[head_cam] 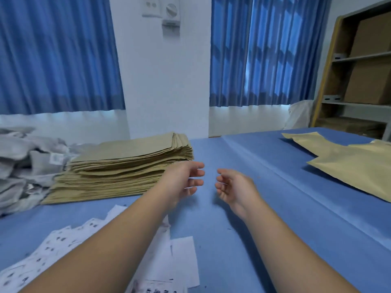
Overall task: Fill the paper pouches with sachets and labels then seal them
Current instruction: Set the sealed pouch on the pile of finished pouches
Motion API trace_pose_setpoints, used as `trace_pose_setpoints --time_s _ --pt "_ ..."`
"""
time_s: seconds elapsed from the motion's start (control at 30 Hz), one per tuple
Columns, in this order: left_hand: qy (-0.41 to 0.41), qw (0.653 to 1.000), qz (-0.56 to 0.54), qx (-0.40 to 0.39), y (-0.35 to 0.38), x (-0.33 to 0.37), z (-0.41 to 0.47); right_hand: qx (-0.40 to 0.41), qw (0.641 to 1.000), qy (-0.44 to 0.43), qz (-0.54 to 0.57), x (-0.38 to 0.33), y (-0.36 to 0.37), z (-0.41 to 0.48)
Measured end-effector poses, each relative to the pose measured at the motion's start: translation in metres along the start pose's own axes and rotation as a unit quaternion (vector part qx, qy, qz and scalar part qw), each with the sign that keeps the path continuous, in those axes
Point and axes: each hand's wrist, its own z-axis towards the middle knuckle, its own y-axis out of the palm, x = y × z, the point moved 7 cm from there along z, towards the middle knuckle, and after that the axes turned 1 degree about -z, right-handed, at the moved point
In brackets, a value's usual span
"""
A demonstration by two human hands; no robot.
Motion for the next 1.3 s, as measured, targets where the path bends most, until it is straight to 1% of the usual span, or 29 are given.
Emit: trace_pose_setpoints --time_s 0.07,0.13,0.2,0.23,0.27,0.33,0.43,0.47,0.5,0.53,0.63,0.7,0.73,0.8,0.83,0.87,0.97,1.0,1.07,1.1,1.13,1.23,1.27,1.3 --pt "0.017 0.997 0.069 0.019 -0.034 0.007 -0.006 -0.039 0.999 0.027 -0.019 0.022 0.035 -0.004" --pt "0.045 0.984 0.165 0.042 -0.069 0.012 -0.011 -0.062 0.997 0.039 -0.038 0.041 0.057 -0.005" --pt "0.073 0.956 0.270 0.090 -0.106 0.013 -0.016 -0.083 0.992 0.029 -0.087 0.051 0.070 -0.005" --pt "0.087 0.934 0.322 0.124 -0.125 0.012 -0.018 -0.091 0.989 0.022 -0.112 0.053 0.073 -0.004" --pt "0.104 0.906 0.378 0.158 -0.142 0.013 -0.019 -0.100 0.986 0.018 -0.130 0.055 0.075 -0.004" --pt "0.134 0.835 0.495 0.202 -0.168 0.016 -0.018 -0.116 0.982 0.016 -0.146 0.058 0.077 -0.004" --pt "0.181 0.710 0.643 0.222 -0.189 0.031 -0.001 -0.113 0.979 0.007 -0.171 0.061 0.077 -0.002" --pt "0.191 0.678 0.673 0.227 -0.192 0.038 0.007 -0.114 0.977 0.003 -0.181 0.062 0.077 -0.002" --pt "0.199 0.654 0.694 0.228 -0.192 0.044 0.015 -0.116 0.975 -0.001 -0.189 0.062 0.077 -0.001" --pt "0.202 0.639 0.708 0.223 -0.191 0.050 0.025 -0.118 0.974 -0.003 -0.192 0.062 0.076 -0.001" --pt "0.168 0.627 0.735 0.197 -0.185 0.056 0.054 -0.124 0.975 -0.007 -0.183 0.063 0.074 0.001" --pt "0.120 0.628 0.751 0.165 -0.183 0.051 0.073 -0.129 0.977 -0.007 -0.169 0.063 0.073 0.002" --pt "0.090 0.642 0.748 0.143 -0.184 0.046 0.081 -0.133 0.978 -0.005 -0.163 0.063 0.072 0.003" --pt "0.040 0.683 0.722 0.105 -0.185 0.034 0.092 -0.140 0.977 -0.003 -0.158 0.063 0.071 0.004" --pt "0.031 0.693 0.715 0.093 -0.184 0.029 0.094 -0.142 0.977 -0.002 -0.158 0.063 0.071 0.005" --pt "0.038 0.687 0.720 0.088 -0.182 0.026 0.096 -0.144 0.977 -0.002 -0.158 0.063 0.071 0.005" --pt "0.105 0.611 0.777 0.109 -0.174 0.025 0.092 -0.147 0.976 -0.005 -0.163 0.063 0.072 0.004" --pt "0.121 0.597 0.784 0.120 -0.172 0.025 0.089 -0.148 0.975 -0.005 -0.165 0.063 0.073 0.003" --pt "0.157 0.587 0.781 0.146 -0.171 0.023 0.082 -0.146 0.975 -0.005 -0.167 0.062 0.073 0.002" --pt "0.176 0.589 0.773 0.155 -0.172 0.022 0.078 -0.145 0.975 -0.005 -0.166 0.061 0.074 0.001" --pt "0.194 0.599 0.760 0.162 -0.172 0.022 0.074 -0.143 0.976 -0.006 -0.162 0.060 0.074 0.000" --pt "0.273 0.667 0.678 0.145 -0.170 0.021 0.054 -0.141 0.982 0.001 -0.127 0.056 0.076 -0.004" --pt "0.310 0.684 0.648 0.126 -0.165 0.021 0.044 -0.143 0.984 0.006 -0.110 0.055 0.077 -0.006" --pt "0.345 0.691 0.627 0.099 -0.159 0.021 0.033 -0.146 0.985 0.012 -0.090 0.054 0.079 -0.007"
